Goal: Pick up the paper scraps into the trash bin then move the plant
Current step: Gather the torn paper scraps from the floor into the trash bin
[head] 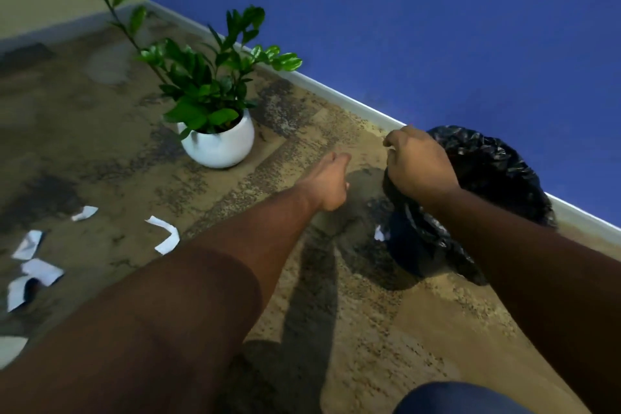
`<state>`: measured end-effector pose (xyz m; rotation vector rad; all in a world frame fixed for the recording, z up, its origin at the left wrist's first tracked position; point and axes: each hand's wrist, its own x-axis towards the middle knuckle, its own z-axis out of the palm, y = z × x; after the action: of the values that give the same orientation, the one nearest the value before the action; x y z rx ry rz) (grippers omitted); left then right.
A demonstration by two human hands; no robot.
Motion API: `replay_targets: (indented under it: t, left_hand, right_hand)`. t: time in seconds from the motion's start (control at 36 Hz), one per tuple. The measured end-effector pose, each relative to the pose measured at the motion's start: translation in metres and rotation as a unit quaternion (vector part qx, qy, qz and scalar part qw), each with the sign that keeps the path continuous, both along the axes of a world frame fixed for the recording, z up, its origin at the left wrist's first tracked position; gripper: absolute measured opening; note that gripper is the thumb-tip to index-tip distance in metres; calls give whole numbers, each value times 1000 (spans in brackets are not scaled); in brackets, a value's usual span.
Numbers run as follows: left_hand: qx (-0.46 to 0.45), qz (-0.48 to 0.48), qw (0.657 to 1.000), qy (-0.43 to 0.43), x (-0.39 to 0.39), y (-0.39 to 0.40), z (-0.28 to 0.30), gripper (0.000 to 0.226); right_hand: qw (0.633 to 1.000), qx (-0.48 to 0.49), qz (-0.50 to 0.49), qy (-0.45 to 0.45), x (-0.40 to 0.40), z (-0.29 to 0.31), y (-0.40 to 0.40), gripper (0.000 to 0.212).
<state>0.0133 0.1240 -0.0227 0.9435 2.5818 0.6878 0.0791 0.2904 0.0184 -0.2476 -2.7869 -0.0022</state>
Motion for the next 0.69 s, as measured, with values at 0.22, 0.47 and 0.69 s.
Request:
replay_targets:
  t: [0.22,0.47,0.69]
  left_hand:
    - [-148,40,988,-10,-4,-77,-59,64]
    - [-200,75,976,-49,15,-114,-122,56]
    - [-170,187,962,-99,22,-117,-156,73]
  right_hand:
    - [990,-6,39,-135,-12,-52,-46,23]
    - [943,-63,-14,-325,-1,-113,-57,49]
    - [919,-95,-33,-381,5,-149,-53,38]
